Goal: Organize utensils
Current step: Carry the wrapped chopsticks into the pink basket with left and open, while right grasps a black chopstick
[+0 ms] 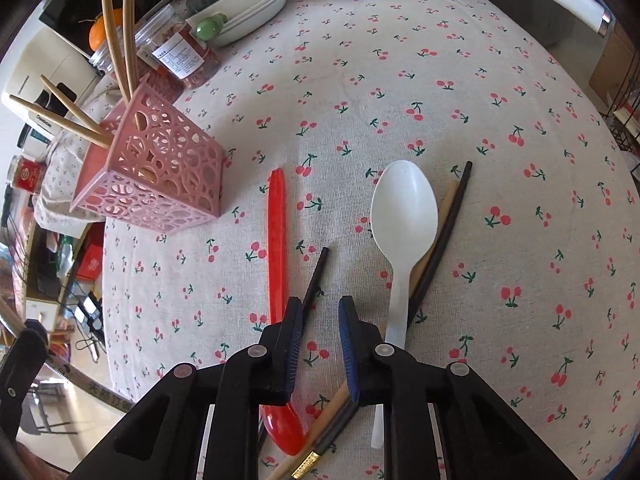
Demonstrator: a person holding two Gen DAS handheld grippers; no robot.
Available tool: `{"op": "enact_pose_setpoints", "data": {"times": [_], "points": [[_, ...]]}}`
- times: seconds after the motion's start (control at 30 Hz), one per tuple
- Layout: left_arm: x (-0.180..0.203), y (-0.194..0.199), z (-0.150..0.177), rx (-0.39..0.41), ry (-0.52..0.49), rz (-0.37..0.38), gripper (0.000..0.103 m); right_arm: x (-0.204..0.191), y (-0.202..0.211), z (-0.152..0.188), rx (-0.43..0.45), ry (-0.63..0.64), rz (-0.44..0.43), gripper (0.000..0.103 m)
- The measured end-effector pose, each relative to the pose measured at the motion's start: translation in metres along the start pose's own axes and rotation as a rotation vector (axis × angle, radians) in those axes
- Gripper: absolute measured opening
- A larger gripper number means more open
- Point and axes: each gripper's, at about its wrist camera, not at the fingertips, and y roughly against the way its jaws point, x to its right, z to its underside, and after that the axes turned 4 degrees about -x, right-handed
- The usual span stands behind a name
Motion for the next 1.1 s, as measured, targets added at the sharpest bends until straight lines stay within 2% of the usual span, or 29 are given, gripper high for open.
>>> {"op": "enact_pose_setpoints", "data": {"times": [0.07, 0.27, 0.33, 0.4, 0.57, 0.7, 0.93, 1.1], "points": [[-0.004, 0.003, 0.001, 0.002, 0.008, 0.004, 0.006, -0.007, -0.004, -0.001, 0.013, 0.014, 0.021, 0.017], [-0.011, 0.005, 0.0, 0.002, 0.014, 0.008, 0.006, -0.041, -0.012, 0.007, 0.04, 0.12, 0.237, 0.015], [-0.012, 0.004, 0.001, -0.002, 0.017, 0.006, 0.006, -0.046, -0.013, 0.007, 0.046, 0.146, 0.259, 0.012], [-0.012, 0.004, 0.002, -0.002, 0.019, 0.005, 0.006, -0.043, -0.013, 0.005, 0.049, 0.143, 0.223, 0.011], [-0.013, 0.013, 0.001, 0.028, 0.023, 0.008, 0.006, -0.016, -0.002, -0.002, 0.071, 0.074, 0.02, 0.007], [-0.017, 0.019, -0.002, 0.055, 0.039, 0.008, 0.006, -0.008, 0.031, 0.0, 0.152, 0.087, -0.072, 0.006], [-0.018, 0.031, -0.006, 0.122, 0.061, 0.028, 0.006, -0.016, 0.103, 0.022, 0.35, 0.155, -0.163, 0.005], [-0.017, 0.043, -0.008, 0.19, 0.076, 0.045, 0.006, -0.026, 0.137, 0.036, 0.444, 0.194, -0.16, 0.005]]}}
